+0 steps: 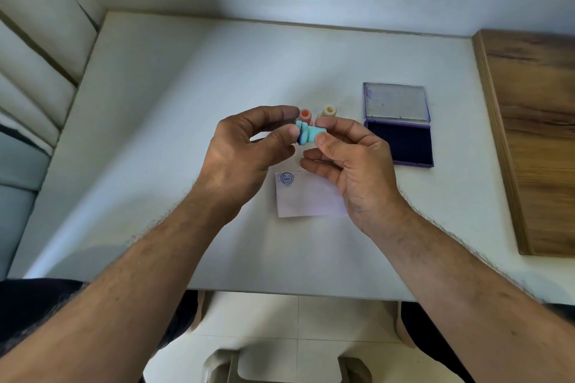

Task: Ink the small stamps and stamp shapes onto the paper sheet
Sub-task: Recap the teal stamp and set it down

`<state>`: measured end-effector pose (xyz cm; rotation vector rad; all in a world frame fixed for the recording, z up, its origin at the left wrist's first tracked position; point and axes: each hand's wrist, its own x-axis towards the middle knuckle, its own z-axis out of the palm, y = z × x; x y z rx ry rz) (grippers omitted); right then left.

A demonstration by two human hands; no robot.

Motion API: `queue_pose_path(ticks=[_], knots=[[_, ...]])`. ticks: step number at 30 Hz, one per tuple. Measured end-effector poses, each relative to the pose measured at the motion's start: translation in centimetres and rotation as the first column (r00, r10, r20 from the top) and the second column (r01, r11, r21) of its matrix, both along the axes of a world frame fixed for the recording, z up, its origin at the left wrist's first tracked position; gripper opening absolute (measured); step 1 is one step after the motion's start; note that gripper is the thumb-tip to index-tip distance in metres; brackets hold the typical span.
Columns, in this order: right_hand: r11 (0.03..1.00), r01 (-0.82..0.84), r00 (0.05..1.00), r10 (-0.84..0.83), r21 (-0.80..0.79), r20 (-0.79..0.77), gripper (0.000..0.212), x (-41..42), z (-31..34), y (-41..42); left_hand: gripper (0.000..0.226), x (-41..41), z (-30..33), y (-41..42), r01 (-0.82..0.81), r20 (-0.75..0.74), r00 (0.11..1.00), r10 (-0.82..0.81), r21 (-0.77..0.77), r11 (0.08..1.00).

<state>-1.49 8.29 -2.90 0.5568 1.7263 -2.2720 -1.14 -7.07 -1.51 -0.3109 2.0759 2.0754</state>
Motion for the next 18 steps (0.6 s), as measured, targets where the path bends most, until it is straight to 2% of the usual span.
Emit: queue_pose_path(ticks=[11,18], knots=[[0.999,-0.032,0.999,0.032,0.008,-0.030,0.025,0.13,-0.29,0.08,0.018,-0.04,-0.10,-0.22,-0.003,0.080,0.997,-0.002,0.058,0.998],[0.999,-0.047,0.999,0.047,0.010,-0.012,0.023,0.11,-0.47,0.25,0.023,-0.03,-0.16,-0.42,0.001,0.075,0.997,-0.003,0.019,1.000]])
